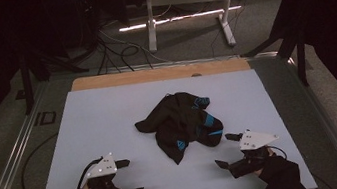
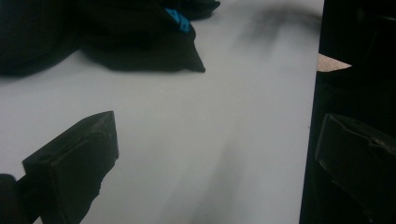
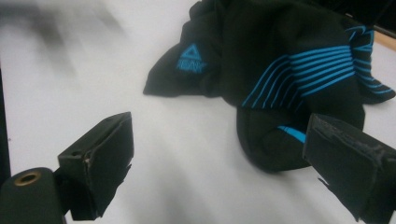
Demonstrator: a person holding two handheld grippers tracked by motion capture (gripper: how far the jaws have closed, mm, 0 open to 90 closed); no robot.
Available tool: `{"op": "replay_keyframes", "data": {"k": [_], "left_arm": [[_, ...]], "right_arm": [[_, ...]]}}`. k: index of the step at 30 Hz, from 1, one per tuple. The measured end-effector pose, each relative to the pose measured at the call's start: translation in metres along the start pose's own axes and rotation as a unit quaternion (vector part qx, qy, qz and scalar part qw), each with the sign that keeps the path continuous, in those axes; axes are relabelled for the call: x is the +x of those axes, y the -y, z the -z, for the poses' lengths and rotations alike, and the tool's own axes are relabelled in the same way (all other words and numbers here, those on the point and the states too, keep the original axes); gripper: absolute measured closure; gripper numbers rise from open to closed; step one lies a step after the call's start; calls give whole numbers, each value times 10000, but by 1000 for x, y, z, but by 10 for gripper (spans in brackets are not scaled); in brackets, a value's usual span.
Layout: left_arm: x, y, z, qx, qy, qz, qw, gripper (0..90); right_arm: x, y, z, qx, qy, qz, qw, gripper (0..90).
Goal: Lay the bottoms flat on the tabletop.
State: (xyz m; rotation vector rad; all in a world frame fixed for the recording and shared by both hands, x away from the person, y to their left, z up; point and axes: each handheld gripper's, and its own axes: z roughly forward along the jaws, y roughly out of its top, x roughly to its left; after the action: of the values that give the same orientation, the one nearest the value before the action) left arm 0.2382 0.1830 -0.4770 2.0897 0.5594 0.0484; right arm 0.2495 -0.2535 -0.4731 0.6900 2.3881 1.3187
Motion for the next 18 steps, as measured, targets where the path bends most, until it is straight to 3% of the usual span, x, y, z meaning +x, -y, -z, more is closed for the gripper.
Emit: {"op": "replay_keyframes", "data": {"k": [7, 9, 11, 18], "left_arm": [[-2, -11, 3, -16, 21, -53, 10000, 2], [-3, -14, 3, 32, -72, -48, 10000, 2], [-4, -18, 2, 33, -22, -45, 10000, 2], [-3, -30, 4, -14, 17, 9, 10000, 3]], "right_arm": [[-4, -11, 10, -242, 124, -220, 9994, 87], [-4, -13, 12, -280, 170, -218, 9992, 87], [-4, -19, 18, -346, 360, -124, 9987, 87], [-7, -32, 32, -494, 445, -150, 9977, 87]]}}
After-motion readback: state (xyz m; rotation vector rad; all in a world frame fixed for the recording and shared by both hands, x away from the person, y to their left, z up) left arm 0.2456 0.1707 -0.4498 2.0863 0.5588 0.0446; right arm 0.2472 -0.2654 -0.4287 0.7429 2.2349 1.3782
